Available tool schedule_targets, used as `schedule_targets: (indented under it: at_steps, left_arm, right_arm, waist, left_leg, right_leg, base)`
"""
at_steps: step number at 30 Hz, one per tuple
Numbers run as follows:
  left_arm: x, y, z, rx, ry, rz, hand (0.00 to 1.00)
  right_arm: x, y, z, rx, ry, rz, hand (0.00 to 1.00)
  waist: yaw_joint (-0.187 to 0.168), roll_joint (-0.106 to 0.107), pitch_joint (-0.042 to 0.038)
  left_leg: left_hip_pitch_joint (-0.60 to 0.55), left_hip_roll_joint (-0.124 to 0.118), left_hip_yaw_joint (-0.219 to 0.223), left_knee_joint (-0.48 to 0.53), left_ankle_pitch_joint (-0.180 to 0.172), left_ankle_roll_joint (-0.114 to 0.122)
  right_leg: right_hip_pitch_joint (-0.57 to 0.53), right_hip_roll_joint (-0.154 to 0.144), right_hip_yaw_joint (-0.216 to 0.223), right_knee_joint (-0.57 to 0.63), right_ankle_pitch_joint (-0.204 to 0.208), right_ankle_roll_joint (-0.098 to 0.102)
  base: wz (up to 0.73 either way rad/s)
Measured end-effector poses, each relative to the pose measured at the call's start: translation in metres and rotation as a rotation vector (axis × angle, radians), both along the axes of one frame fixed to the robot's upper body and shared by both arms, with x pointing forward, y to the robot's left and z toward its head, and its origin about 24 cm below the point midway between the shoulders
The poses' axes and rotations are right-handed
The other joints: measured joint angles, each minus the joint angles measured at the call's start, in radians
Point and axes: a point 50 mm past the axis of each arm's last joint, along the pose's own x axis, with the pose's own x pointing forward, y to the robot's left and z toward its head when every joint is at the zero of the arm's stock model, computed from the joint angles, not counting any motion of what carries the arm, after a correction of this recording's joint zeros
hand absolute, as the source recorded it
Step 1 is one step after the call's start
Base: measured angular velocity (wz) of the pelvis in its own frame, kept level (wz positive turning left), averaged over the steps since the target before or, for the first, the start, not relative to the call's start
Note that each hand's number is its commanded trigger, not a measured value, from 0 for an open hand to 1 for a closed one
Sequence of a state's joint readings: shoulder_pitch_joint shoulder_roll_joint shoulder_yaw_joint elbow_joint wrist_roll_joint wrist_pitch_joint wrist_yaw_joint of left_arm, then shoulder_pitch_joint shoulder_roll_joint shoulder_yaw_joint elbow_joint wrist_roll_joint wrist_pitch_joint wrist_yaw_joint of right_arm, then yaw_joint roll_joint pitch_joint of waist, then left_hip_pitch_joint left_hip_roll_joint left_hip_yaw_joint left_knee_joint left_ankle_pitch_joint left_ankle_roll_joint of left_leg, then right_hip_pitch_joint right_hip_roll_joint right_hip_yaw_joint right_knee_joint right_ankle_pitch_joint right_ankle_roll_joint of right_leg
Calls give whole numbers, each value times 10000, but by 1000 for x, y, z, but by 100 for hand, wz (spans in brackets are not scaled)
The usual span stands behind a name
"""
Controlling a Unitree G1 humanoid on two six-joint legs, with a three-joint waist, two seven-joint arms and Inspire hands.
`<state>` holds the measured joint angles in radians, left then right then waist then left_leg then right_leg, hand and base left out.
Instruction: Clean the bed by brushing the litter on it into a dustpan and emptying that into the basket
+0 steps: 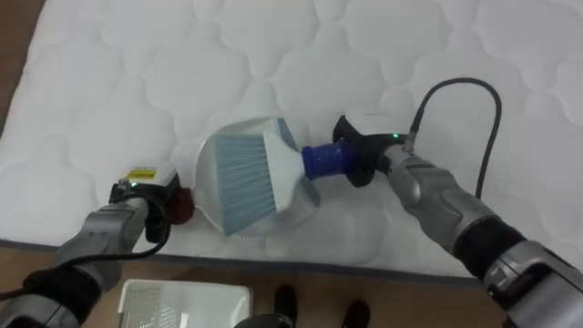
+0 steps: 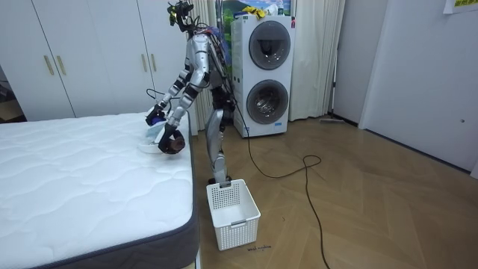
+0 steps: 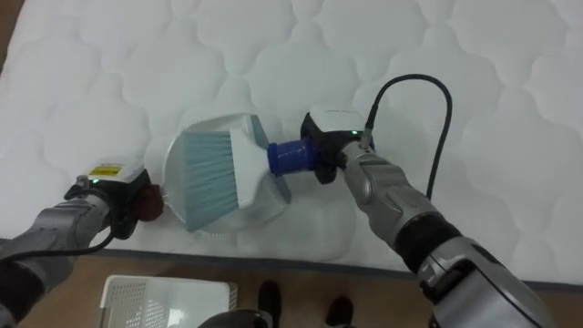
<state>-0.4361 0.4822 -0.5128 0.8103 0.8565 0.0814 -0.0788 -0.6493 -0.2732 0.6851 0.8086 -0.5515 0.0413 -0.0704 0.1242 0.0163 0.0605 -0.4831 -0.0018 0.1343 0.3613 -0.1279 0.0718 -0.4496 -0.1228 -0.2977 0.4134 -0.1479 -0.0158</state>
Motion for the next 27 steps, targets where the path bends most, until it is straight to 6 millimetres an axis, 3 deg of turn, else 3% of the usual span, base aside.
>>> schedule_targets:
  at_steps: [9, 18, 24, 25, 26, 27]
  left_arm:
    - [-5, 1, -5, -18, 71, 24, 100]
    - [-4, 0, -4, -72, -238, -145, 100]
    - [-17, 6, -13, -189, -67, 190, 100]
    - [-20, 8, -14, -219, -23, 315, 100]
    - [-22, 8, -15, -238, -3, 361, 100]
    - [-27, 9, -19, -272, 65, 449, 100]
  right_arm:
    - [-1, -2, 3, 65, -155, 115, 100]
    - [-5, -29, 0, -67, -220, -256, 100]
    - [-24, -55, -21, 1195, 166, -1905, 100]
    - [-27, -60, -23, 1346, 156, -2169, 75]
    - [-29, -62, -25, 1491, 149, -2373, 69]
    - [-34, -68, -30, 1865, 169, -2867, 49]
  waist:
    - [-97, -29, -19]
    - [-154, -59, -38]
    - [-337, -98, -75]
    - [-410, -98, -97]
    - [-458, -99, -103]
    - [-539, -94, -141]
  left_leg:
    - [50, -90, 46, 26, 9, 14]
    - [88, -104, 24, 171, 14, 24]
    - [552, -103, 26, 139, -9, 56]
    - [579, -101, 23, 160, -9, 56]
    - [630, -100, 14, 159, -9, 56]
    - [786, -92, -12, 105, -9, 56]
  right_leg:
    - [-66, -86, 195, 226, -203, -7]
    - [-36, -131, 232, 404, -210, 3]
    - [498, -98, 211, 146, -281, 21]
    - [542, -97, 205, 139, -278, 23]
    - [608, -89, 199, 111, -270, 24]
    - [819, -50, 182, -19, -241, 41]
  base:
    - [1]
    - [0]
    - [0]
    - [0]
    - [0]
    - [0]
